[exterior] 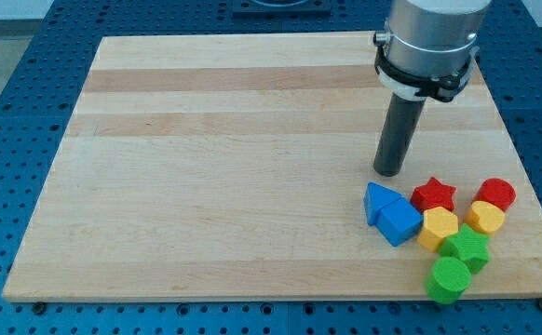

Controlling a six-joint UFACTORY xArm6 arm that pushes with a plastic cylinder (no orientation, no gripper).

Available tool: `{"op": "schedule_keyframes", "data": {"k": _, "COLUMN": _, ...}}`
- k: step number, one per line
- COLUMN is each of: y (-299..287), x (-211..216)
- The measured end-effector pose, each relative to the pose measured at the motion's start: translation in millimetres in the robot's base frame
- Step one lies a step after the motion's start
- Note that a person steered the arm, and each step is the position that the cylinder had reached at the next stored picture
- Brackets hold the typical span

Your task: Separate green circle from the green star

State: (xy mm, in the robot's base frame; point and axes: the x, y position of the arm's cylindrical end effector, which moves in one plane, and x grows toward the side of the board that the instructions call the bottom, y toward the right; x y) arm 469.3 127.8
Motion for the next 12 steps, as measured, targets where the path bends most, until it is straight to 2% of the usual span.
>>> {"op": "schedule_keyframes", "data": {"k": 2, "y": -18.0, "x": 1.2}}
{"op": "schedule_keyframes", "data": {"k": 4, "y": -123.1, "x": 7.0}}
{"op": "schedule_keyframes", "data": {"k": 5, "y": -129.5, "x": 87.4}}
{"op": "schedule_keyframes", "data": {"k": 6, "y": -129.5, "x": 145.2}}
{"op": "schedule_keyframes", "data": {"k": 9, "y": -125.8, "x": 149.7}}
{"op": "schedule_keyframes", "data": {"k": 10, "y": -135.1, "x": 136.0}}
{"op": "schedule_keyframes", "data": {"k": 11, "y": -138.8, "x": 31.6}}
{"op": "schedule_keyframes", "data": {"k": 12, "y": -119.5, "x": -91.4}}
